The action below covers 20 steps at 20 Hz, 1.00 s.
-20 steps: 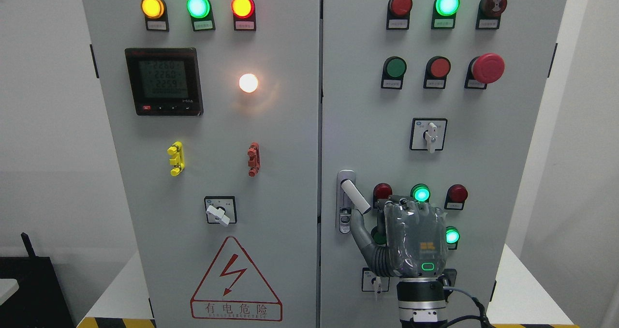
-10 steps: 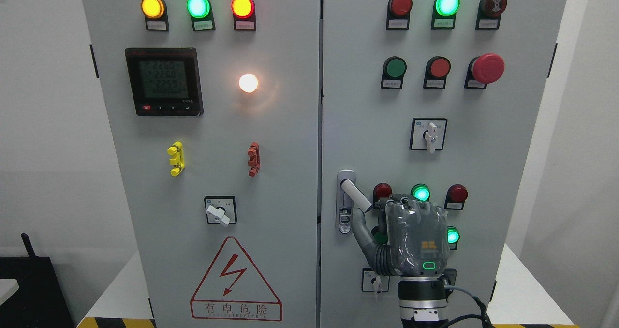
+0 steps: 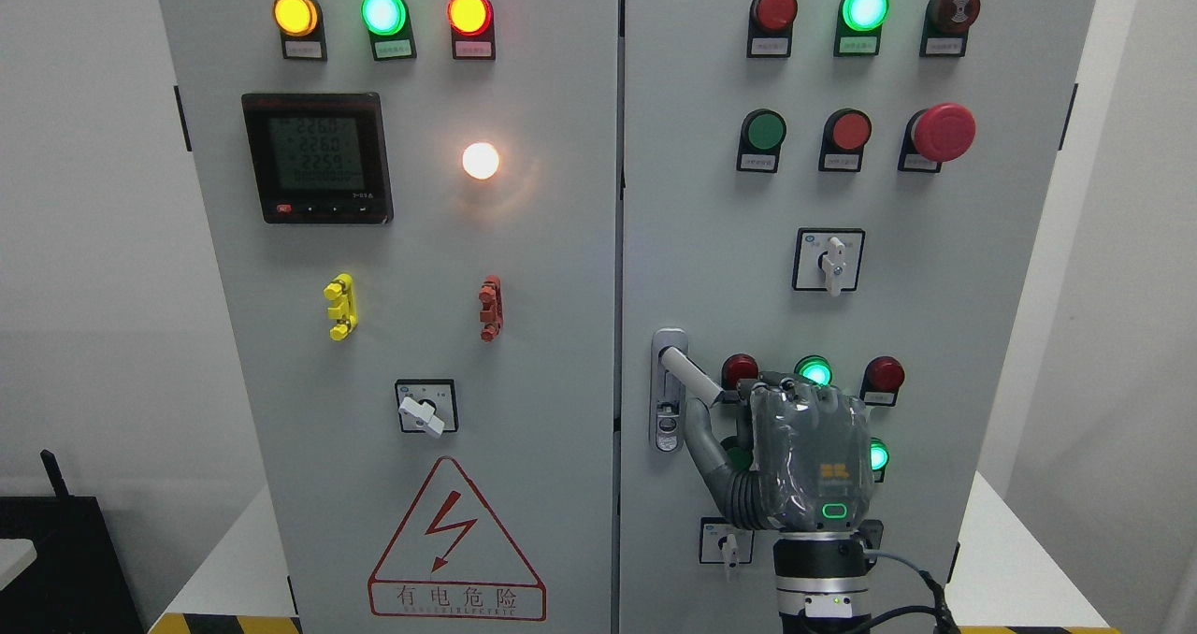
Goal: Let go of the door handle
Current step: 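Rotate the silver handle outward to horizontal with the right hand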
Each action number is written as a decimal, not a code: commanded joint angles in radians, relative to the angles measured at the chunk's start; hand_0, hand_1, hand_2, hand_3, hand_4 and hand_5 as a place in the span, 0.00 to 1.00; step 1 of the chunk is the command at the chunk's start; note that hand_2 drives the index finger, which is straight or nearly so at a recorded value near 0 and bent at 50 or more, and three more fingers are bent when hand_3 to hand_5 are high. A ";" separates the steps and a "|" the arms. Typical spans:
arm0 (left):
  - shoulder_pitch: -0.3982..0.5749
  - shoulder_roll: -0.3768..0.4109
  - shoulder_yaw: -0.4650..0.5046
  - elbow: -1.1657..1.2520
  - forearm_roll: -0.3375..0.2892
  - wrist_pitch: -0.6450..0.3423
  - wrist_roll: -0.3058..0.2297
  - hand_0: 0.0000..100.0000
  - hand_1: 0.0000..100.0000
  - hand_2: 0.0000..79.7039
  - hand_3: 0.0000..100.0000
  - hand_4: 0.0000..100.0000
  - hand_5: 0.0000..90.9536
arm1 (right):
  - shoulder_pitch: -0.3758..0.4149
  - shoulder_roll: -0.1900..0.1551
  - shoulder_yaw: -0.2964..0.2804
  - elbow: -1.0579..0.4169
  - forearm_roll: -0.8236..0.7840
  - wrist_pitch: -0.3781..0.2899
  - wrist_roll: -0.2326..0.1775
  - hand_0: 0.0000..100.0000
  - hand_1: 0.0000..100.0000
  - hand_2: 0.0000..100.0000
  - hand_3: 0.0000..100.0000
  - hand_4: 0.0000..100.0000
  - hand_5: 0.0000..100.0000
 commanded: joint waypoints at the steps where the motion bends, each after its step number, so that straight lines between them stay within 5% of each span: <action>1: 0.000 0.000 -0.012 -0.015 0.000 0.000 0.000 0.12 0.39 0.00 0.00 0.00 0.00 | -0.003 -0.003 -0.009 -0.002 0.000 0.001 0.001 0.49 0.43 1.00 1.00 1.00 0.99; 20: 0.000 0.000 -0.012 -0.015 0.000 0.000 0.000 0.12 0.39 0.00 0.00 0.00 0.00 | -0.027 -0.003 -0.020 -0.016 0.000 0.001 0.003 0.49 0.43 1.00 1.00 1.00 0.99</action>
